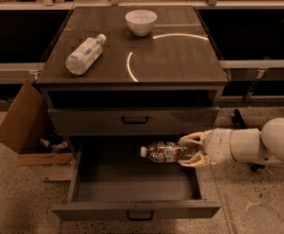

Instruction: Pick water bottle from middle drawer and place on counter

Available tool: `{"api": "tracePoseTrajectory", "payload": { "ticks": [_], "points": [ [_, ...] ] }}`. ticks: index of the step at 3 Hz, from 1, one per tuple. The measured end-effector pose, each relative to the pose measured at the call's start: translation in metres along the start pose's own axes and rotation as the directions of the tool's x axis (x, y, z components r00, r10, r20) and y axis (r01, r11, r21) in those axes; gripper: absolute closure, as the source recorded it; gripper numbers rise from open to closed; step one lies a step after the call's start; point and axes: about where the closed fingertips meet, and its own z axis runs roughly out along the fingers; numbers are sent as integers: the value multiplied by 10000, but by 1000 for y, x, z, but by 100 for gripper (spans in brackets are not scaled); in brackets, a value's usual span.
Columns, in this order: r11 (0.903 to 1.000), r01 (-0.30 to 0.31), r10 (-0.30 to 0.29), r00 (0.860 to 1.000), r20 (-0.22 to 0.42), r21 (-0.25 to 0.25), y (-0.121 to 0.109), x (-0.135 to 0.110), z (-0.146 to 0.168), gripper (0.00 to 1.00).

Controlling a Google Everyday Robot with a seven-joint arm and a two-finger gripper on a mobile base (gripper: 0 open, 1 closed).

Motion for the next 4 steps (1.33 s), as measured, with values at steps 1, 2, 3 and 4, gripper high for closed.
{"api": "tracePoseTrajectory", "payload": {
  "ticks": [1, 2, 3, 4],
  "points": [
    [10000, 36, -36, 10000, -56, 36, -1, -1, -3, 100],
    [9993, 374, -374, 9993, 59, 22, -20, -11, -17, 100],
    [9951, 964, -964, 9953, -3, 234, -61, -31, -60, 100],
    [9842, 1659, -1653, 9861, -151, 617, -108, -57, -104, 100]
  ]
}}
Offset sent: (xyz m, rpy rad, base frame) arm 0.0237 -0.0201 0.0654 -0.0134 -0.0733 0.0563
